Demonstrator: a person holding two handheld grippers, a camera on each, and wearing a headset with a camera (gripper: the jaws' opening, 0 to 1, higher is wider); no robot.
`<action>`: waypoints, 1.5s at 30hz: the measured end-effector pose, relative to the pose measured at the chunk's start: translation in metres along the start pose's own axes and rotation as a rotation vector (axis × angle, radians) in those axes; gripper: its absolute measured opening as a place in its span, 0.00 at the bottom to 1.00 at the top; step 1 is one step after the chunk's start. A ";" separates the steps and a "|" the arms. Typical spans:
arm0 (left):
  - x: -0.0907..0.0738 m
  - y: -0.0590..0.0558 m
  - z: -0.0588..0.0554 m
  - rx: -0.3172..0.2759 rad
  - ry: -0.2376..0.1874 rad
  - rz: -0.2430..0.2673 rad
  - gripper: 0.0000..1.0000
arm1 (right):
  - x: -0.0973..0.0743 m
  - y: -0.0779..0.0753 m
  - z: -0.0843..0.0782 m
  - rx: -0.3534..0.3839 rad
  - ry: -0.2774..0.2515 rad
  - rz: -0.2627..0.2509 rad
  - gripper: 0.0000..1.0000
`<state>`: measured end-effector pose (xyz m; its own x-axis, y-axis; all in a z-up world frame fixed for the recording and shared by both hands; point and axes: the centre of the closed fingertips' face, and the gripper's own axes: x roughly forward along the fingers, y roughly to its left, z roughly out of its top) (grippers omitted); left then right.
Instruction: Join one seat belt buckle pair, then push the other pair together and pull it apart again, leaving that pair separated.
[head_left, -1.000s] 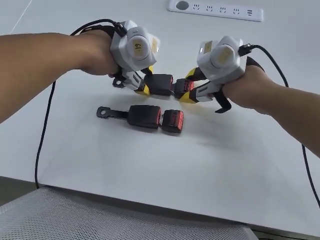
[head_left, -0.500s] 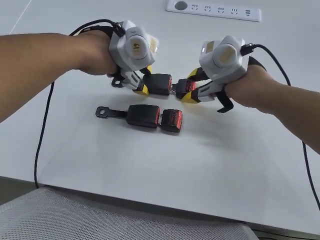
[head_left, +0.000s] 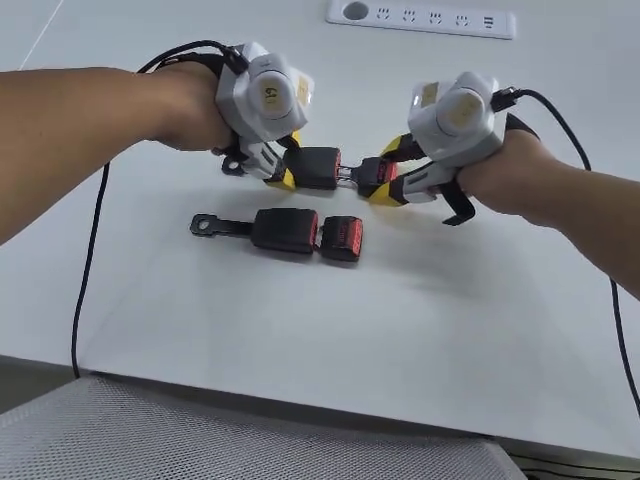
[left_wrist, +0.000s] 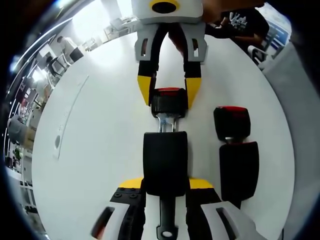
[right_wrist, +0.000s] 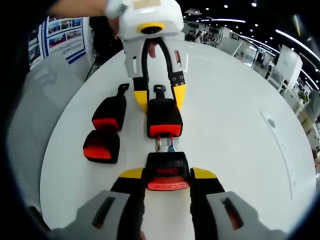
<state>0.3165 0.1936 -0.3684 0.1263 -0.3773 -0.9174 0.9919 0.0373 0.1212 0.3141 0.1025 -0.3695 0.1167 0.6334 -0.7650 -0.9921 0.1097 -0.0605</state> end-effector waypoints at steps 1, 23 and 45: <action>0.000 0.001 -0.001 -0.001 -0.001 0.000 0.30 | -0.001 0.000 -0.001 0.000 0.003 -0.002 0.34; 0.002 0.001 0.001 0.019 0.007 -0.001 0.31 | -0.076 0.004 -0.087 0.059 0.086 -0.072 0.35; 0.004 0.002 0.001 0.024 0.029 0.008 0.32 | -0.111 0.013 -0.127 0.014 0.214 -0.072 0.37</action>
<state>0.3187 0.1909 -0.3716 0.1345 -0.3504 -0.9269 0.9904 0.0176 0.1371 0.2822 -0.0636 -0.3673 0.1734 0.4469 -0.8776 -0.9807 0.1601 -0.1122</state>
